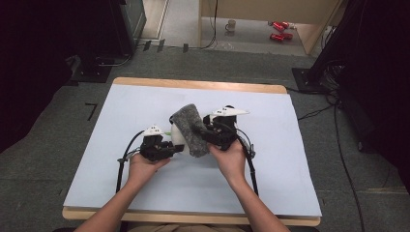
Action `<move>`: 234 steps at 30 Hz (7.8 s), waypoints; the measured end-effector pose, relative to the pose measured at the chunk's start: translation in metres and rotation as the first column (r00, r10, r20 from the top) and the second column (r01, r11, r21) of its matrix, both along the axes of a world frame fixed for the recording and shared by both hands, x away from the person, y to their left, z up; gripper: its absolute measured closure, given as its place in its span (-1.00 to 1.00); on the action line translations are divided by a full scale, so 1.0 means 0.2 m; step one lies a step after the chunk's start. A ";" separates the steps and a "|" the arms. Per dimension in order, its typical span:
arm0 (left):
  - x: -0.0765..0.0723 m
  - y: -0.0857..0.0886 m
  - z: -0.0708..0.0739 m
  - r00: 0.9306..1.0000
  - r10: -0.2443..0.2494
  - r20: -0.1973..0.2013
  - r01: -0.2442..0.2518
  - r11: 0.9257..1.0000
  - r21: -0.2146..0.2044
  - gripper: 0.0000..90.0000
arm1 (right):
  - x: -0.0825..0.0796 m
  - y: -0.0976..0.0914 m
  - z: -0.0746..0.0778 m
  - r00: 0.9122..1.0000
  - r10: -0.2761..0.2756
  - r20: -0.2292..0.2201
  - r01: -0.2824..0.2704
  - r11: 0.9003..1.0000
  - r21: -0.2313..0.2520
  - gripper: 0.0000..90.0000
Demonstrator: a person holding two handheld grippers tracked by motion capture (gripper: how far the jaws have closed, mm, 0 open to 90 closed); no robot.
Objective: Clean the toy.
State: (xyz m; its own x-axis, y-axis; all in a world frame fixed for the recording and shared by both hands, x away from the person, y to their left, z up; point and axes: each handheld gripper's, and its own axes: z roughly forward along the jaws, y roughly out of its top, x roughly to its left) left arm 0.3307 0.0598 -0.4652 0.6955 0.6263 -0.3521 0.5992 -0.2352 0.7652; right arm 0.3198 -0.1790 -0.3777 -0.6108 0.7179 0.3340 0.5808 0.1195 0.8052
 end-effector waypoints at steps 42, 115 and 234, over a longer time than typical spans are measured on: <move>0.16 0.05 0.05 0.993 -0.103 -0.061 0.103 0.995 0.009 0.53 | 0.02 -0.48 -0.04 0.965 -0.261 0.035 0.263 0.961 -0.081 0.74; 0.19 0.09 -0.09 0.995 -0.084 0.057 0.081 0.995 0.060 0.54 | 0.05 -0.42 -0.01 0.981 -0.193 0.011 0.194 0.981 -0.019 0.74; 0.15 0.12 0.00 0.999 -0.038 -0.016 0.039 0.998 0.049 1.00 | 0.06 -0.16 -0.13 0.996 -0.087 0.014 0.088 0.984 -0.153 0.73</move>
